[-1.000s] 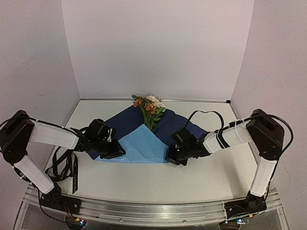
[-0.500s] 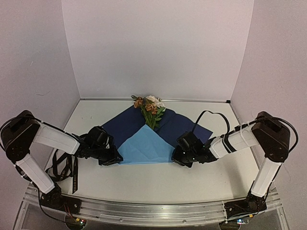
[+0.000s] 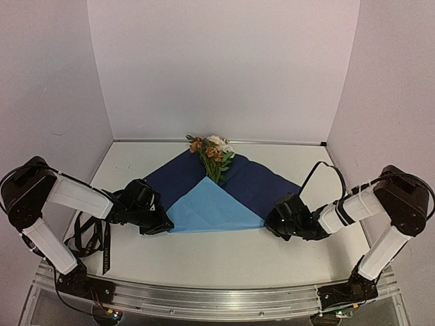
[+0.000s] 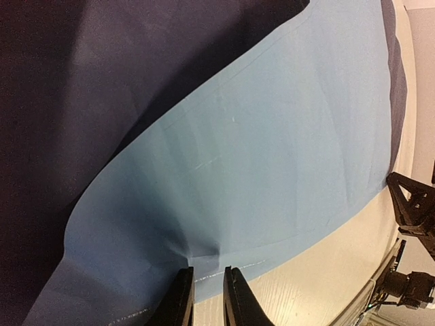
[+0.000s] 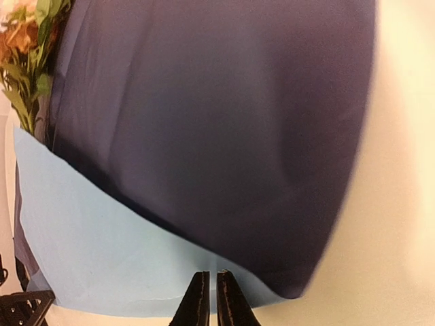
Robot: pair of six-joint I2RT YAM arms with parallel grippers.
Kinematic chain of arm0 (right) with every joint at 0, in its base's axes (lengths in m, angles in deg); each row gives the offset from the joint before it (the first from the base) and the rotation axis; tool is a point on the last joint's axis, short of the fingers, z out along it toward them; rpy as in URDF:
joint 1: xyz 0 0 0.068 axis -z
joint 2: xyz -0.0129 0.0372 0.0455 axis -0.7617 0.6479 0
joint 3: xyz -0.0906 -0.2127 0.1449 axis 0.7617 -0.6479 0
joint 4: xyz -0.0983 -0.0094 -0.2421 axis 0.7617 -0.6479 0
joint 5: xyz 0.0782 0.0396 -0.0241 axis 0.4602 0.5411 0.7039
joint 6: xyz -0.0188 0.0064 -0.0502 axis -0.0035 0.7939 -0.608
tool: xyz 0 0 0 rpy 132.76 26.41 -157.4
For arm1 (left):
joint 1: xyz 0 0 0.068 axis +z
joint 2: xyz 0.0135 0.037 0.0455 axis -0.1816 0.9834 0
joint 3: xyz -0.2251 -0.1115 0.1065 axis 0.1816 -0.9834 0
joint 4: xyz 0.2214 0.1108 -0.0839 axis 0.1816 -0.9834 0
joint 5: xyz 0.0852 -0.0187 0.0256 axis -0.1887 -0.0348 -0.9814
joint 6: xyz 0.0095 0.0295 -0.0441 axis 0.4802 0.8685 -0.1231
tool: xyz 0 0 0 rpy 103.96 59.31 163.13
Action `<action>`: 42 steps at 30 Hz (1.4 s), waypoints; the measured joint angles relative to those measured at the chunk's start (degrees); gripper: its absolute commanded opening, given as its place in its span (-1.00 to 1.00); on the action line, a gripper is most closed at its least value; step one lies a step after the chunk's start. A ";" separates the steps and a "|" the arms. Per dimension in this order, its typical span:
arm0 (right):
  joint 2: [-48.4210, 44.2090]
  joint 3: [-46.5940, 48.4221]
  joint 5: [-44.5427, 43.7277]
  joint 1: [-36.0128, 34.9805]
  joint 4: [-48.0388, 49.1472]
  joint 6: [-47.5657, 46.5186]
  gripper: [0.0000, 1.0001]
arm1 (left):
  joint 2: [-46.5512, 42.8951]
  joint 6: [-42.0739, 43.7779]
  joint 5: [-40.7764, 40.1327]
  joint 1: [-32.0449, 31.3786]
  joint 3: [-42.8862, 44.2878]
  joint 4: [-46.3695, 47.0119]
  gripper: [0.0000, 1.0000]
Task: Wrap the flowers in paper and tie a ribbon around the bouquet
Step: Press the fold line of the 1/4-folded wrapping paper.
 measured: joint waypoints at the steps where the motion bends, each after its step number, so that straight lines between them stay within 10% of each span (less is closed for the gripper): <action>1: -0.71 -1.04 -0.43 0.41 0.46 0.16 -0.89 | 0.00 0.04 -0.02 0.00 0.00 -0.02 -0.66; 18: -8.71 7.69 4.20 -3.82 -22.46 -15.38 -0.72 | -0.88 3.30 -0.04 0.18 0.14 -2.06 -0.65; 28: 15.33 31.75 23.21 -9.69 -12.42 -17.13 -0.82 | -1.01 4.92 0.07 0.28 0.57 -3.38 -0.65; 42: 25.79 40.02 28.84 -14.56 -5.44 -12.11 -0.86 | -1.01 5.24 0.05 0.28 0.94 -4.30 -0.66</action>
